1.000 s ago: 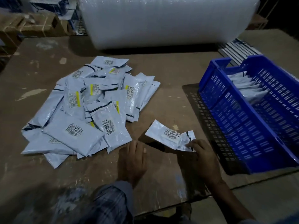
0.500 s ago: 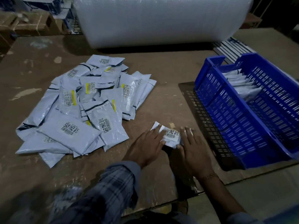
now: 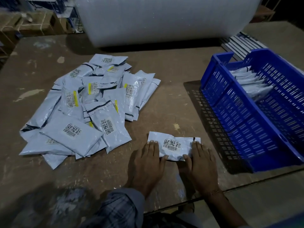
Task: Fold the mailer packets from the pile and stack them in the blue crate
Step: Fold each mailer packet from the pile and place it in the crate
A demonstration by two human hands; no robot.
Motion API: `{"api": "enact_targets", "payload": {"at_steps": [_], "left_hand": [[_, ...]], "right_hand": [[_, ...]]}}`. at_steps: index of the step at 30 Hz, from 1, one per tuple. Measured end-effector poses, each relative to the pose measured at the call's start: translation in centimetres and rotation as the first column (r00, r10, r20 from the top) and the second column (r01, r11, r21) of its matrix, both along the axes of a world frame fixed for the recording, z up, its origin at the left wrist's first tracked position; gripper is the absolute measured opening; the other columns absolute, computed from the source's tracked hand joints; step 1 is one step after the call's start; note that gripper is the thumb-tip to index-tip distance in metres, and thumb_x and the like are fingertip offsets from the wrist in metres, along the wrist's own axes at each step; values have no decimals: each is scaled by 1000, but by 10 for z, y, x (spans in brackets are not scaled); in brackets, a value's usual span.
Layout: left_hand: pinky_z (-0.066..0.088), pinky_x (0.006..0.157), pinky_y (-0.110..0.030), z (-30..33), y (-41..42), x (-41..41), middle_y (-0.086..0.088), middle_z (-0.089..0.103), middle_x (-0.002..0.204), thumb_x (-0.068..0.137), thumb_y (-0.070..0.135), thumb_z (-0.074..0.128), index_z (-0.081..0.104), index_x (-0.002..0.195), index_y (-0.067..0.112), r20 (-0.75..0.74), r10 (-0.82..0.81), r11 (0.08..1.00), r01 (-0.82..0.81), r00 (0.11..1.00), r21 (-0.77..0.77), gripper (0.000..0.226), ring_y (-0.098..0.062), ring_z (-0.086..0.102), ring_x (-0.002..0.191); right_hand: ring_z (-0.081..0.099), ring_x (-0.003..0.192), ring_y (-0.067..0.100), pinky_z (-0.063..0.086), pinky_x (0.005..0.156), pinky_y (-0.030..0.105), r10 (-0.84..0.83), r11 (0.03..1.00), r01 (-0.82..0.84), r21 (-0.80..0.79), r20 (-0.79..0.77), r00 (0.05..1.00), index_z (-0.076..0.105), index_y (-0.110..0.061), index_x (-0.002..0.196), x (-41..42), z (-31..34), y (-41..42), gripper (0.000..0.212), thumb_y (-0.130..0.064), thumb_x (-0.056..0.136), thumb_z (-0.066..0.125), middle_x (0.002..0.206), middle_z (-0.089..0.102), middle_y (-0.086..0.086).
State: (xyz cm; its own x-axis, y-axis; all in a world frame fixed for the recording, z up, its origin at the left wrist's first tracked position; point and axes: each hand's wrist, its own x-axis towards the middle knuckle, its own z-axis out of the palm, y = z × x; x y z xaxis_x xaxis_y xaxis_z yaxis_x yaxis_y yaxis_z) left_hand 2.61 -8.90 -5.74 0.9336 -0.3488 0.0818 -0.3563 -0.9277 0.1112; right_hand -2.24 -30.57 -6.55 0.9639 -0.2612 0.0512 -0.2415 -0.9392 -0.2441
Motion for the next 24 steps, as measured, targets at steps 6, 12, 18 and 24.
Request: {"api": "enact_targets", "payload": {"at_steps": [6, 12, 18, 24], "left_hand": [[51, 101, -41, 23, -15, 27, -4, 54, 157, 109, 39, 47, 54, 153, 19, 97, 14, 986, 2, 995, -166, 49, -24, 60, 132], [25, 125, -51, -12, -44, 59, -17, 19, 174, 115, 38, 20, 23, 166, 8, -66, -78, 992, 71, 995, -102, 60, -33, 19, 161], [22, 127, -53, -24, -48, 58, -18, 24, 173, 114, 33, 23, 26, 165, 3, -32, -48, 997, 46, 998, -62, 59, -35, 20, 161], [22, 127, -53, -26, -51, 60, -23, 24, 171, 114, 31, 15, 26, 163, -2, -23, -48, 999, 47, 999, -25, 61, -39, 23, 159]], "right_hand": [[36, 149, 26, 33, 121, 46, -26, 989, 7, 146, 129, 991, 40, -15, 155, 45, 13, -1, 65, -55, 106, 29, 159, 43, 8], [8, 160, 29, 15, 129, 48, 192, 979, -192, 62, 9, 981, 20, -21, 166, 60, -25, 0, 64, -48, 108, 18, 173, 13, 9], [9, 160, 34, 18, 128, 50, 194, 981, -194, -5, 49, 980, 22, -24, 165, 56, -25, 2, 59, -36, 109, 32, 172, 14, 14], [2, 160, 33, 18, 127, 51, 201, 978, -201, -51, -8, 980, 18, -27, 166, 62, -26, 2, 60, -38, 109, 30, 174, 8, 12]]}}
